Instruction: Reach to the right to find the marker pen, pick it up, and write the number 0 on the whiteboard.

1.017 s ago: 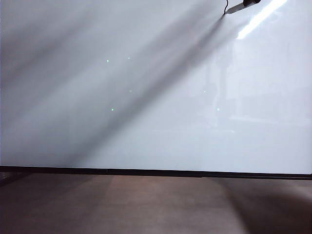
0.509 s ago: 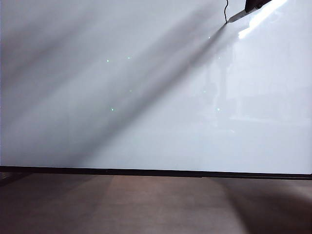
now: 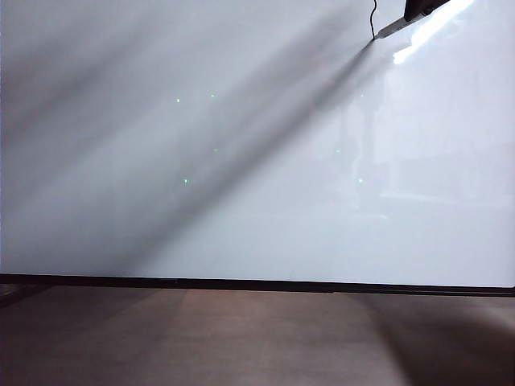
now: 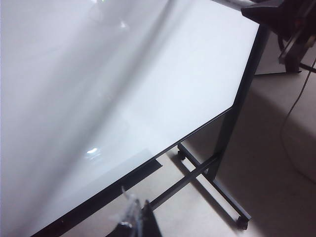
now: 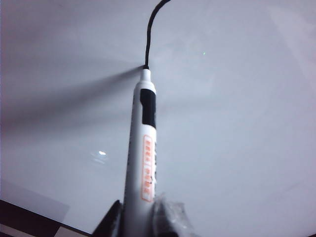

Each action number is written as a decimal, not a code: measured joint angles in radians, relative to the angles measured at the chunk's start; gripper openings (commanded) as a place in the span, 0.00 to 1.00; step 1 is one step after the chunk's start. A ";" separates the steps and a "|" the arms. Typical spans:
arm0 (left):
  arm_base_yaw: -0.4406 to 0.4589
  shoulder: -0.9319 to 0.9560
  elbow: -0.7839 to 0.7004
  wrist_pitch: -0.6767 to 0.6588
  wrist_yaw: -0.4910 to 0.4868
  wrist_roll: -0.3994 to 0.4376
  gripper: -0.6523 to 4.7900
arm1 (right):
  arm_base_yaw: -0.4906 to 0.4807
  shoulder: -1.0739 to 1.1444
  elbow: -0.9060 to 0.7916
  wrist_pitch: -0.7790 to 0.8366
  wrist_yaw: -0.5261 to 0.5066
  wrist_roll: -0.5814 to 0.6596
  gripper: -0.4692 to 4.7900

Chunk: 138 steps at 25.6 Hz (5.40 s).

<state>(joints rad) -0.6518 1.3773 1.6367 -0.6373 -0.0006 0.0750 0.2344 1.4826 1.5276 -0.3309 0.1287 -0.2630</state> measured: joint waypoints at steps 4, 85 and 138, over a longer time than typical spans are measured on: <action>0.000 0.000 0.000 -0.003 0.000 0.000 0.11 | -0.023 0.000 0.000 -0.005 -0.013 0.000 0.08; -0.002 0.000 0.000 0.024 0.000 0.000 0.11 | -0.127 -0.079 -0.001 0.159 -0.081 0.026 0.08; -0.002 0.000 0.000 0.016 0.000 0.000 0.11 | -0.128 -0.025 0.001 -0.026 -0.069 0.042 0.08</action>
<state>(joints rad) -0.6537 1.3773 1.6367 -0.6216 -0.0006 0.0750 0.1066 1.4574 1.5284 -0.3569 0.0601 -0.2211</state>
